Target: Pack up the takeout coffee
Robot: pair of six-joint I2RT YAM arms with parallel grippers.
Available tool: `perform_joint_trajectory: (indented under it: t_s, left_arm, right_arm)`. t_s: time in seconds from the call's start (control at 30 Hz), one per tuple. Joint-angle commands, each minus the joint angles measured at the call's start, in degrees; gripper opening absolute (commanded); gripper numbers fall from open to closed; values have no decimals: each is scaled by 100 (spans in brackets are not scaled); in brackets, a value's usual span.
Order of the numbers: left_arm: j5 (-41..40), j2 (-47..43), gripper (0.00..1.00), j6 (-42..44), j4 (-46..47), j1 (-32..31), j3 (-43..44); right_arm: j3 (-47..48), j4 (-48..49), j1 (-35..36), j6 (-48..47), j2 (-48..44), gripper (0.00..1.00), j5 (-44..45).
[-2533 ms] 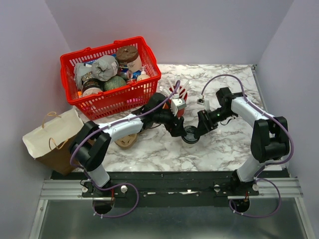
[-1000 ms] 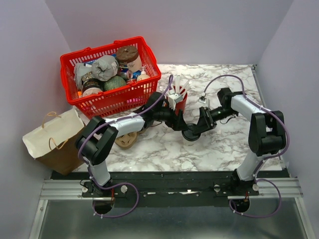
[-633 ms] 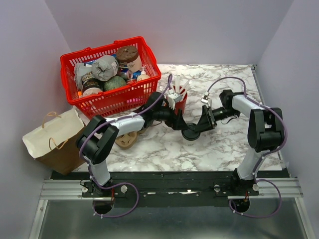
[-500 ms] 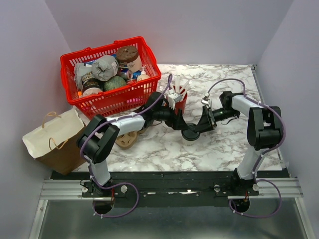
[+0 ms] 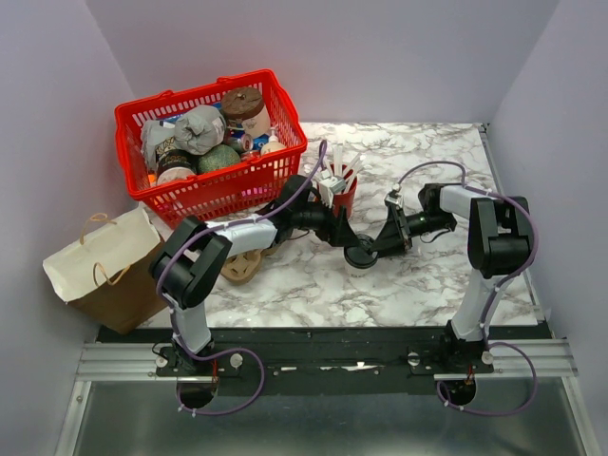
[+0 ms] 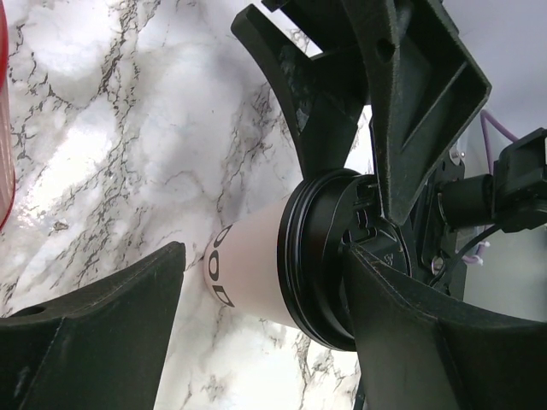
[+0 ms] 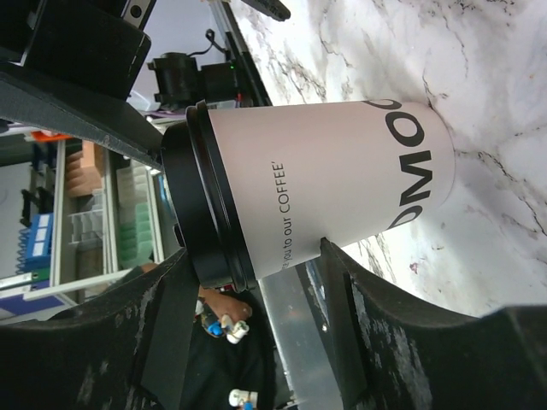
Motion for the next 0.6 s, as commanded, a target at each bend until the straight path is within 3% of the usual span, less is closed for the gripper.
perform_joint_trajectory:
  t_s: [0.0,0.57]
  left_arm:
    - [61,353,81,46,-69,10,-299]
    - [256,608,84,-16,362,27,-545]
  right_arm:
    - [-126,138,-15,-56,253,64,-68]
    - [-294,534,-24,383,473,62,214]
